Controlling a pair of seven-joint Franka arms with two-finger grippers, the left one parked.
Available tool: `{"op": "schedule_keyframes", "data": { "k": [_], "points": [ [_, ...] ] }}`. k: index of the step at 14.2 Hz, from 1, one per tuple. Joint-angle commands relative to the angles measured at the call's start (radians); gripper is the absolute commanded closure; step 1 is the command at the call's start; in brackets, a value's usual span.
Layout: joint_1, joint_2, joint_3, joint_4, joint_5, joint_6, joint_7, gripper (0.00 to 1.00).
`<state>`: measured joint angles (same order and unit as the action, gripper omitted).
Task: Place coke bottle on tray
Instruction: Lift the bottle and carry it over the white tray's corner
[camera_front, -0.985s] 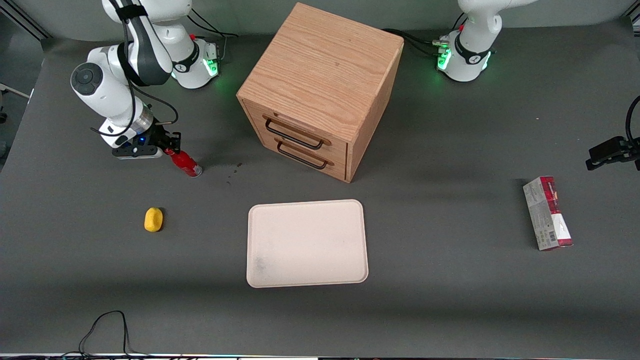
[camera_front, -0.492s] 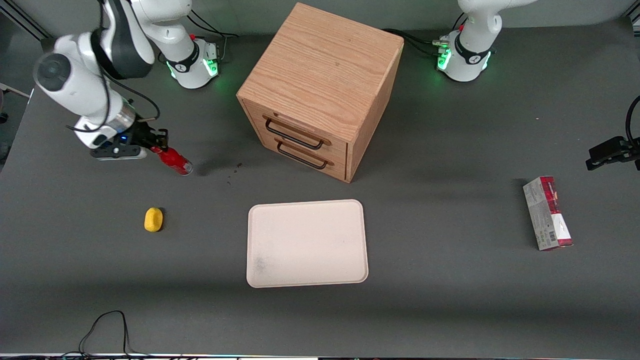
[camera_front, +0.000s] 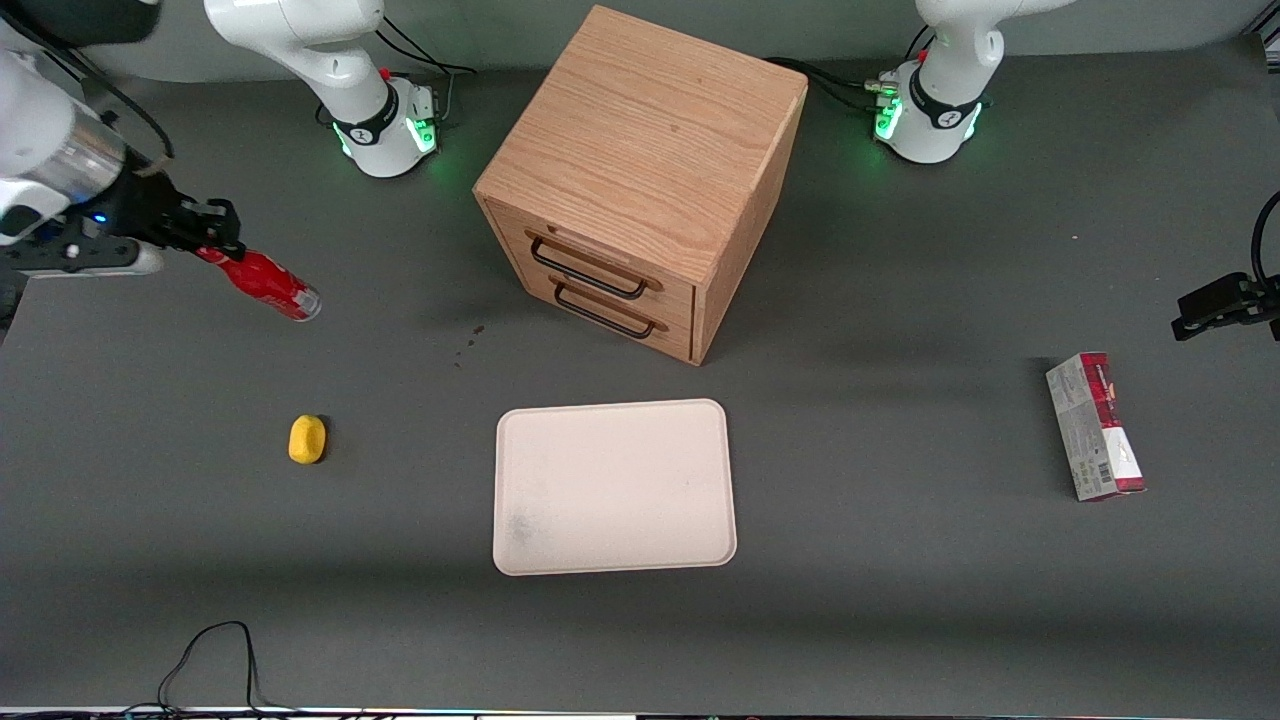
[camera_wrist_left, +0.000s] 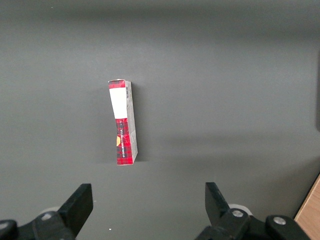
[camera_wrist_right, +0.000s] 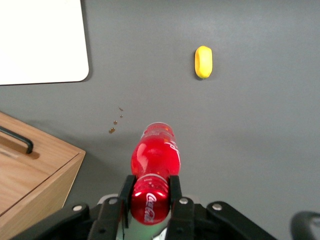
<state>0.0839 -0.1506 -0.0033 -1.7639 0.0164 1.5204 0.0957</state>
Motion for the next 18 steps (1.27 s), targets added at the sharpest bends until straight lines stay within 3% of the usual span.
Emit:
{"op": "schedule_keyframes", "data": {
  "k": [1,6,13,18],
  "points": [
    [-0.003,0.184,0.0,0.312,-0.004,-0.175,0.012,1.0],
    [0.013,0.342,0.025,0.516,-0.001,-0.223,0.175,1.0],
    [0.051,0.701,0.206,0.854,-0.01,-0.204,0.465,1.0],
    [0.166,0.859,0.2,0.877,-0.084,0.024,0.698,1.0]
  ]
}}
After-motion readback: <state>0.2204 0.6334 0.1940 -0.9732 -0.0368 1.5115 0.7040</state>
